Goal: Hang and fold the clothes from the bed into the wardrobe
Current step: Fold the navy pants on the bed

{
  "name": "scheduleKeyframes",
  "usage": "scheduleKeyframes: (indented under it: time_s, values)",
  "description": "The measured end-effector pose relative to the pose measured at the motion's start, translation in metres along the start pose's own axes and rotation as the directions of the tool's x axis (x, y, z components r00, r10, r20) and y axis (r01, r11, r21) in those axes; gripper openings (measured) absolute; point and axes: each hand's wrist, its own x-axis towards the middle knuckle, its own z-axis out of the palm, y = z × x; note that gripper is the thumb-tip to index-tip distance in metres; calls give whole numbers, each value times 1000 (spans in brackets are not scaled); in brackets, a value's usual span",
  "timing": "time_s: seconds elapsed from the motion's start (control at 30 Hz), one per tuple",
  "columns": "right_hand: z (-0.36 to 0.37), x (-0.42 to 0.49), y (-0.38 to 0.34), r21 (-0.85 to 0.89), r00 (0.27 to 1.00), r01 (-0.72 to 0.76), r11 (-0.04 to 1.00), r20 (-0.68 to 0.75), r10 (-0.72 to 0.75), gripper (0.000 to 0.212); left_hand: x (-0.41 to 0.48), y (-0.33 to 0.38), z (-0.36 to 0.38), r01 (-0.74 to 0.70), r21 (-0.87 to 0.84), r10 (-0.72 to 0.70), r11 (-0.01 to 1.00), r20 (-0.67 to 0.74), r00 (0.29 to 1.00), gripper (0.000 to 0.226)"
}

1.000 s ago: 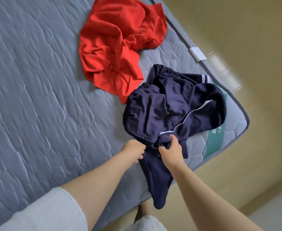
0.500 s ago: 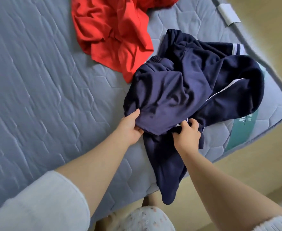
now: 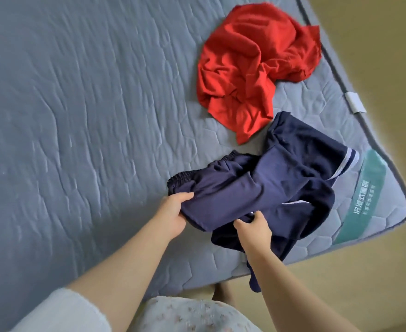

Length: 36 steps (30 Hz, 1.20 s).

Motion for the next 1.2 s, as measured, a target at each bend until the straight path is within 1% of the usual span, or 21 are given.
scheduleKeyframes:
  time_s: [0.07, 0.17, 0.27, 0.33, 0.4, 0.5, 0.6, 0.67, 0.73, 0.8, 0.87, 0.93, 1.0, 1.1, 1.17, 1.2]
  values:
    - [15, -25, -13, -22, 999, 35, 999, 29, -34, 14, -16, 14, -21, -23, -19, 23, 1000, -18, 1000, 26]
    - [37, -62, -31, -60, 993, 96, 994, 75, -91, 11, -42, 33, -60, -67, -49, 65, 997, -28, 997, 25]
    - [66, -107, -50, -57, 984, 140, 989, 117, -132, 4, -71, 53, -113, -142, -115, 137, 983, -47, 989, 34]
    - [91, -141, -55, -57, 983, 145, 988, 117, -138, 6, -92, 64, -154, -171, -149, 163, 974, -64, 985, 37]
    - [116, -173, -58, -43, 979, 154, 987, 143, -147, 8, -112, 73, -193, -181, -183, 170, 966, -73, 983, 38]
    - [153, -214, -61, -29, 964, 174, 984, 209, -165, 4, -141, 85, -244, -180, -246, 163, 952, -85, 983, 36]
    - [179, -244, -73, -32, 941, 231, 972, 261, -215, 11, -162, 97, -282, -236, -290, 216, 928, -99, 971, 37]
    - [189, -260, -82, -18, 923, 262, 965, 296, -245, 16, -174, 105, -296, -285, -301, 265, 910, -107, 958, 41]
    - [195, -275, -89, -3, 899, 288, 958, 346, -269, 23, -187, 108, -303, -294, -278, 271, 914, -121, 955, 46]
    - [198, -287, -95, 15, 876, 306, 952, 387, -288, 20, -199, 108, -304, -262, -263, 237, 929, -120, 964, 45]
    - [198, -297, -103, 36, 854, 318, 947, 422, -303, 13, -210, 105, -301, -224, -250, 219, 942, -47, 975, 45]
    - [196, -305, -112, 63, 828, 339, 939, 453, -329, 18, -218, 102, -295, -229, -151, 239, 962, 51, 970, 45]
    - [189, -309, -119, 94, 812, 354, 931, 462, -356, 26, -226, 101, -288, -327, -46, 329, 944, 98, 939, 33]
    - [174, -311, -130, 136, 806, 372, 918, 443, -392, 26, -239, 111, -279, -468, 4, 461, 884, 169, 871, 19]
    - [163, -308, -141, 121, 797, 447, 886, 396, -456, 34, -251, 123, -272, -544, 50, 526, 837, 197, 827, 12]
    - [158, -307, -148, 92, 779, 512, 854, 369, -507, 44, -257, 130, -269, -582, 99, 555, 807, 208, 805, 11]
